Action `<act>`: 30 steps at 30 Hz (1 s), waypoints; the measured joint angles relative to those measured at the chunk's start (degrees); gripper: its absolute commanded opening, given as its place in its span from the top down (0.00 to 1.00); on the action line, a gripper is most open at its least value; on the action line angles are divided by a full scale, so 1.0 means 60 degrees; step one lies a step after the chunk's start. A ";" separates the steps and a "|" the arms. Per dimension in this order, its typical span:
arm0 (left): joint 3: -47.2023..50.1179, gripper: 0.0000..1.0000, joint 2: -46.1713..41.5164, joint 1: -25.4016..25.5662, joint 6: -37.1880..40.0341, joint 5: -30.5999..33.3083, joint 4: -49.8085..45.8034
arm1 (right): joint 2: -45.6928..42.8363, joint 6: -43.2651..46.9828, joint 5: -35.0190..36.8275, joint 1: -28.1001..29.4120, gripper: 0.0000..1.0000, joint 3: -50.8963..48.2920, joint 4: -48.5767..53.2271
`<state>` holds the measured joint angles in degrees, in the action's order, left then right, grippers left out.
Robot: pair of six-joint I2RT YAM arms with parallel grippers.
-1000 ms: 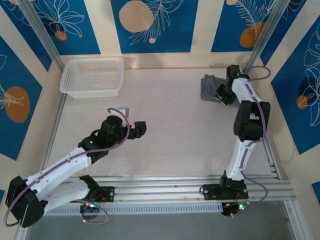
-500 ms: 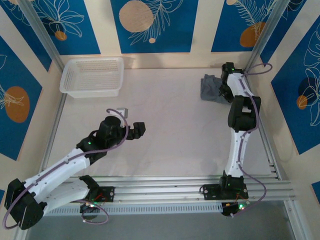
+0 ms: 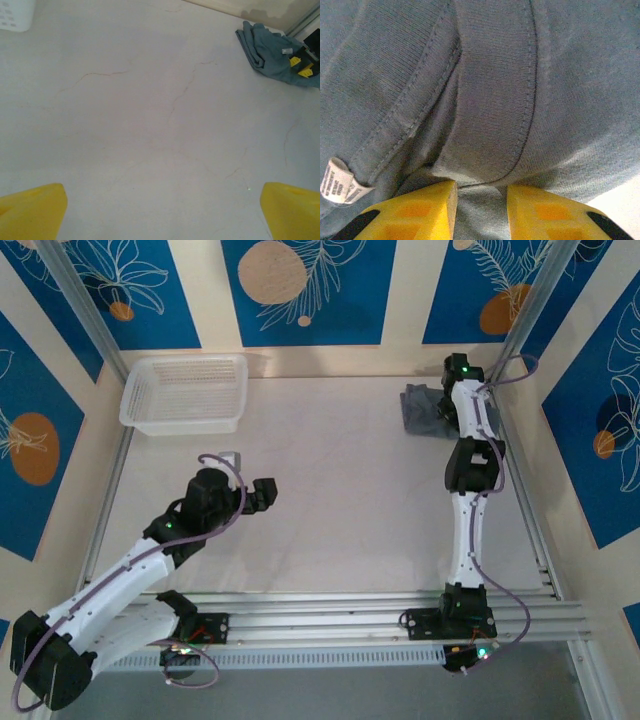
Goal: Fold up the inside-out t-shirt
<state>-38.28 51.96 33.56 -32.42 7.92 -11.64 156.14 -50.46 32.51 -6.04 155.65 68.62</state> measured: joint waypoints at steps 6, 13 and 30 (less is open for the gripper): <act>0.0000 0.01 0.0011 -0.0120 0.0007 0.0011 0.0004 | 0.1698 0.0106 -0.0484 -0.0062 0.66 0.3195 0.0539; 0.0000 0.01 0.0004 -0.0138 0.0004 0.0208 -0.0080 | 0.1738 0.0226 -0.1067 -0.0138 0.65 0.3614 0.0525; 0.1275 0.01 -0.1759 -0.0138 0.1752 0.3891 -0.0554 | -0.3570 0.5304 -0.4280 0.1413 0.56 0.1606 0.3038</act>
<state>-30.63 41.41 32.73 -21.91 31.27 -14.96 134.72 -18.63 6.83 2.44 165.29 86.85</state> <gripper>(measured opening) 0.990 0.409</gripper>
